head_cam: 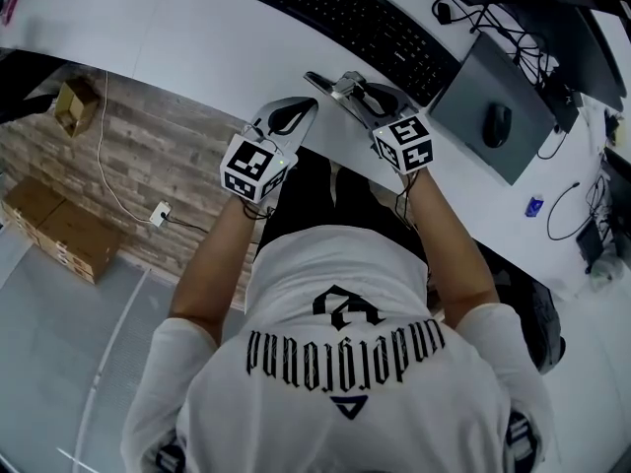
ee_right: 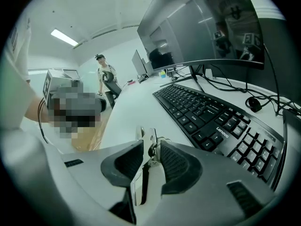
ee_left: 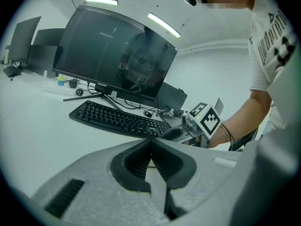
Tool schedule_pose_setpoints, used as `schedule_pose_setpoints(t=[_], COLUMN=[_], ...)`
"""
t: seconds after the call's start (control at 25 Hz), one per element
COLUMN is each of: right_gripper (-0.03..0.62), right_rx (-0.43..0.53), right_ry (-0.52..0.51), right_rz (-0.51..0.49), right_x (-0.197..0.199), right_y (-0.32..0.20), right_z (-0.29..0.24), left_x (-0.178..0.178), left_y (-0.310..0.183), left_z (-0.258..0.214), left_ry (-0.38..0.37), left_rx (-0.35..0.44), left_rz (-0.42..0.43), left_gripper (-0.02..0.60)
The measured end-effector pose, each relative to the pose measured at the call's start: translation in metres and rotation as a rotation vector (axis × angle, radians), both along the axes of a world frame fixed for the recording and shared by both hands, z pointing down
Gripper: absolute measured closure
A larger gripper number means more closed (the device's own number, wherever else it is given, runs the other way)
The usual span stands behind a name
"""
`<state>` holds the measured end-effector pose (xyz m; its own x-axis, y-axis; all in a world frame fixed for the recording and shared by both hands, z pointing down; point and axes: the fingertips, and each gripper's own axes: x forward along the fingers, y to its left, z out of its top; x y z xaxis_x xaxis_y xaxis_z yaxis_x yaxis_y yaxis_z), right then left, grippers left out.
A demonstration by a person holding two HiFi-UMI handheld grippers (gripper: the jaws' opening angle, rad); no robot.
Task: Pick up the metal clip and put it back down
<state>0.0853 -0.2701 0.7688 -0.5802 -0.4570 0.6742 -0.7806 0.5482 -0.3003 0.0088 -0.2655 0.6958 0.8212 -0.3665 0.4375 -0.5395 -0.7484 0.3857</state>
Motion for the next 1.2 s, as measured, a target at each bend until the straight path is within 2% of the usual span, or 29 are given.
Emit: schedule_pose_setpoints(t=[0.6, 0.76, 1.2], right_gripper=[0.543, 0.548, 0.553], right_rx=[0.022, 0.024, 0.126], right_ry=[-0.016, -0.013, -0.009], right_rz=[-0.042, -0.053, -0.117], right_x=[-0.016, -0.019, -0.021], right_y=[0.006, 0.011, 0.030], right_z=[-0.003, -0.006, -0.046], left_x=[-0.010, -0.008, -0.004], left_y=[0.009, 0.018, 0.050], left_z=[0.005, 0.000, -0.025], left_ry=[-0.014, 0.004, 0.019], left_rx=[-0.008, -0.024, 0.009], left_rz=[-0.027, -0.050, -0.110], left_gripper=[0.569, 0.569, 0.569])
